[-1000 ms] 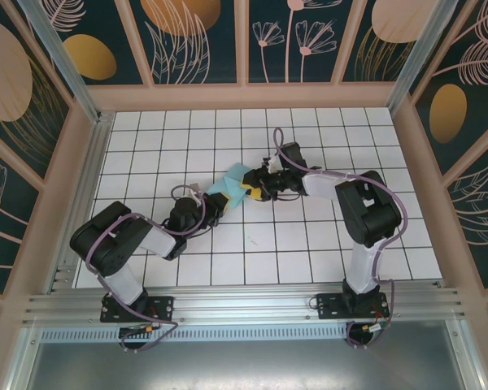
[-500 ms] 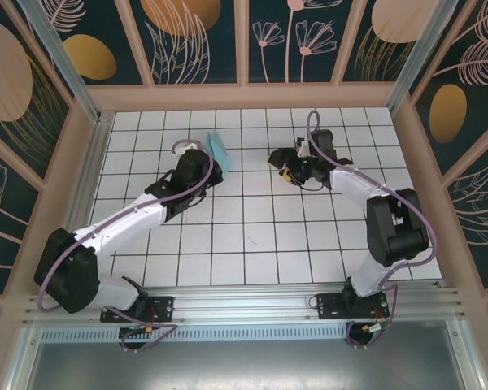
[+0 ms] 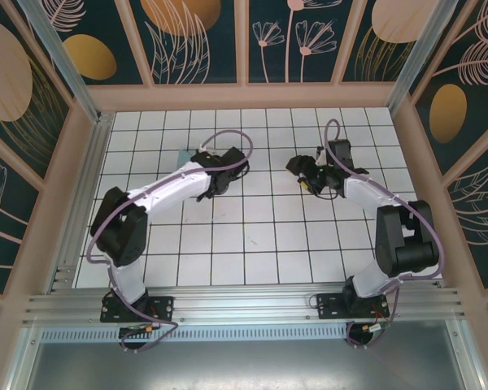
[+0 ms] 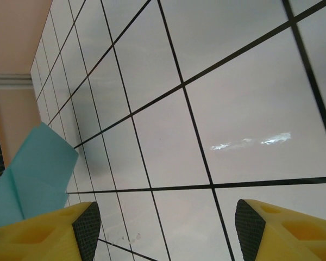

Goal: Fold a paper plane with a square sheet of paper (pick it up from the middle)
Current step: Turn over the paper at the center of the table.

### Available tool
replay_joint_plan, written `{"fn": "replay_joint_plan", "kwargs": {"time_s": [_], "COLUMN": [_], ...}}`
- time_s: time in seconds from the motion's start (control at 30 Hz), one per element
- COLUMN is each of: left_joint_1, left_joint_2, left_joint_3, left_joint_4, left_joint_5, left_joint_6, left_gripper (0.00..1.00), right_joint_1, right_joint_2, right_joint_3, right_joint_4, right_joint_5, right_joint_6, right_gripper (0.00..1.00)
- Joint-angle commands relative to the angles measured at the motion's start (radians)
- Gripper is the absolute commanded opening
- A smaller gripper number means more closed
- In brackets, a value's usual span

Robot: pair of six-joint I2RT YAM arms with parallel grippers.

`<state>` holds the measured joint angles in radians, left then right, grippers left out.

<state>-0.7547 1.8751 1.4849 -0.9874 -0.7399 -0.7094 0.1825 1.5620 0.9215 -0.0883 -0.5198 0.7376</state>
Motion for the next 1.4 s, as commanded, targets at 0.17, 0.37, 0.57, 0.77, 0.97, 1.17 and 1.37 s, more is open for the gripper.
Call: {"fn": "replay_joint_plan", "kwargs": {"time_s": [0.17,0.37,0.57,0.77,0.97,1.17,1.37], "left_joint_1": [-0.186,-0.252,-0.254,-0.233,-0.102,0.024,0.071], "left_joint_2": [0.259,0.321,0.214,0.036,-0.153,-0.293,-0.273], "left_joint_3": [0.213,0.243,0.130,-0.028,-0.300,-0.547,-0.649], "left_joint_4": [-0.081,0.073,0.232,0.382,0.604,0.858,1.003], "left_joint_5": [0.005,0.217,0.386,0.498,0.653,0.786,0.852], "left_joint_6": [0.080,0.150,0.179,0.140,-0.016,-0.218,-0.351], "left_gripper": [0.09,0.14,0.47,0.65,0.67,0.64,0.48], "right_joint_1": [-0.078,-0.110,-0.114,-0.080,0.039,0.165,0.223], "right_joint_2": [-0.076,-0.100,-0.102,-0.043,0.059,0.196,0.270], "right_joint_3": [-0.038,-0.050,-0.057,-0.018,0.055,0.131,0.164], "right_joint_4": [-0.023,-0.040,-0.050,-0.090,-0.165,-0.234,-0.225], "right_joint_5": [0.006,0.012,0.010,-0.003,-0.047,-0.083,-0.049], "right_joint_6": [-0.010,-0.015,-0.036,-0.140,-0.297,-0.396,-0.373], "right_gripper": [0.69,0.69,0.69,0.70,0.69,0.70,0.68]}}
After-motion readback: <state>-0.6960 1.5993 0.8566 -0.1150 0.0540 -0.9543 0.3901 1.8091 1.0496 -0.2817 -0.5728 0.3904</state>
